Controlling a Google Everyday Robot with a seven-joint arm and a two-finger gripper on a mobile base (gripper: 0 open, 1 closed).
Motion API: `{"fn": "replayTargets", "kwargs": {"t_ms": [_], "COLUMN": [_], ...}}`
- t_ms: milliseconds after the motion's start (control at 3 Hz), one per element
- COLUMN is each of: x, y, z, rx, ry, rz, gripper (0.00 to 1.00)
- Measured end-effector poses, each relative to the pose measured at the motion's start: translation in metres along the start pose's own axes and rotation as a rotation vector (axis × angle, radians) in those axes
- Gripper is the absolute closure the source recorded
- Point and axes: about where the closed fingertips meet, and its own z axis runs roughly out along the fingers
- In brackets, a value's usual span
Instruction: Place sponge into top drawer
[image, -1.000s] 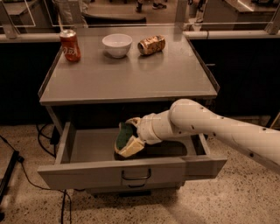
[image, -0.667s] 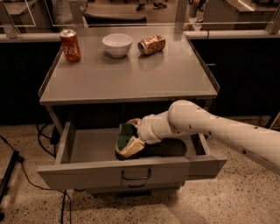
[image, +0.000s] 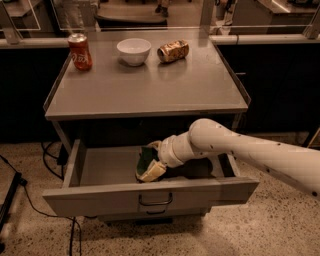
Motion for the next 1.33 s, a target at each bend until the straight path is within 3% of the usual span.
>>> {"fn": "replayTargets", "kwargs": {"t_ms": [667, 1333], "x": [0.0155, 0.016], "y": [0.0015, 0.0017], "z": [0.0127, 0.0133], "rx": [-0.035, -0.037], "ry": [0.072, 0.074], "rz": [0.019, 0.019], "gripper": [1.0, 0.58]}}
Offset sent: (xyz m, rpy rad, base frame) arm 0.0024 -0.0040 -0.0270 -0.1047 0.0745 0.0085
